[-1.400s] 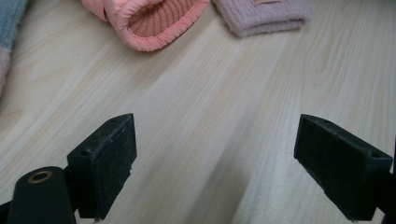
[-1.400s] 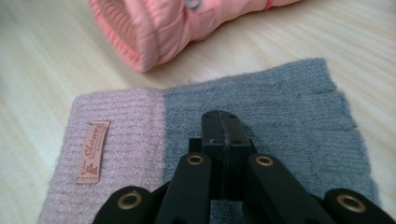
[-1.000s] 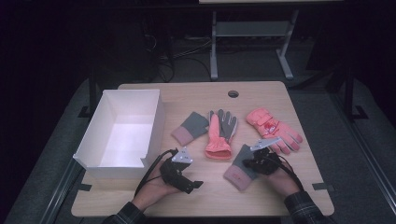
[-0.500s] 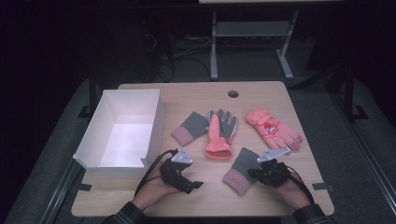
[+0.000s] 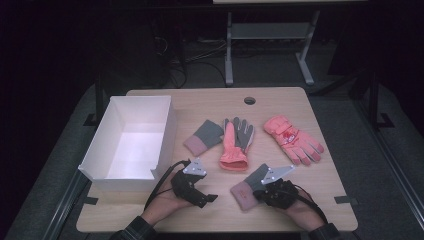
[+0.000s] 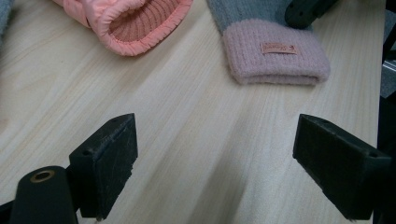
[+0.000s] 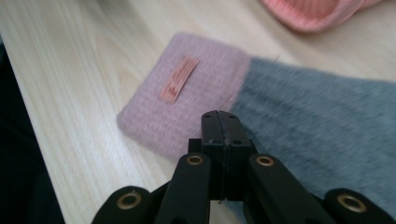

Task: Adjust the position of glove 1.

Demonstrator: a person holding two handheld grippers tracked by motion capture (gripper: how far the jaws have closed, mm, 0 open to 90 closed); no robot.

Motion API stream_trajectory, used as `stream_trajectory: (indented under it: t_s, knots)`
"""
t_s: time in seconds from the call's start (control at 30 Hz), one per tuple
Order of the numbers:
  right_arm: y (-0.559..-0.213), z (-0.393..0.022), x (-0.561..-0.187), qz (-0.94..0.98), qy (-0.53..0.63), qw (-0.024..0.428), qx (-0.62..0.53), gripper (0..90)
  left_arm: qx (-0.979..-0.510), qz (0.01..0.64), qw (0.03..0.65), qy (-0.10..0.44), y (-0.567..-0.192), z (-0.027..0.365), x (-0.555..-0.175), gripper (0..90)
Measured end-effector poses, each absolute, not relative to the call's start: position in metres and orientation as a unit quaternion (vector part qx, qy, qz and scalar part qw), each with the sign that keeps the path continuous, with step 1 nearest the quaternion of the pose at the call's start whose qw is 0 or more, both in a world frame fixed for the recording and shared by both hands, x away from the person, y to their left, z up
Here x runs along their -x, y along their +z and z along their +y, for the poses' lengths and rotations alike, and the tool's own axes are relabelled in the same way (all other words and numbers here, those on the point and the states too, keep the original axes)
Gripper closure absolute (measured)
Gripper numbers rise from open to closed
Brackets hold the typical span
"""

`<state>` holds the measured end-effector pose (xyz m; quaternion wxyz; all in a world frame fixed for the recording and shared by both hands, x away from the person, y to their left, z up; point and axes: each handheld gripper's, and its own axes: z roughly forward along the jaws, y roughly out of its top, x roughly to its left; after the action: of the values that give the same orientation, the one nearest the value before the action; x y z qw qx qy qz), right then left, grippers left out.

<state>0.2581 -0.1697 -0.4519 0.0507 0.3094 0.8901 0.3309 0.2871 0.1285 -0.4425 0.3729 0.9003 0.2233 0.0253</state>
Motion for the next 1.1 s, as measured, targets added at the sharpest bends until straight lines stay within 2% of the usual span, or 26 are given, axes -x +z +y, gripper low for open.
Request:
stream_trajectory:
  t_s: [0.17,0.3,0.67,1.1]
  knots:
    - [-0.45,-0.173,-0.275,0.878,0.338,0.066,-0.332,90.0,-0.9,0.225,0.373,0.024,-0.444,0.127,-0.287,13.4]
    - [-0.457,-0.164,-0.283,0.885,0.323,0.062,-0.328,90.0,-0.899,0.22,0.378,0.025,-0.442,0.128,-0.286,13.4]
    - [-0.457,-0.132,-0.277,0.886,0.329,0.065,-0.321,90.0,-0.896,0.214,0.389,0.025,-0.443,0.128,-0.288,12.6]
    - [-0.455,-0.119,-0.267,0.891,0.344,0.05,-0.293,90.0,-0.903,0.2,0.379,0.025,-0.443,0.125,-0.285,12.5]
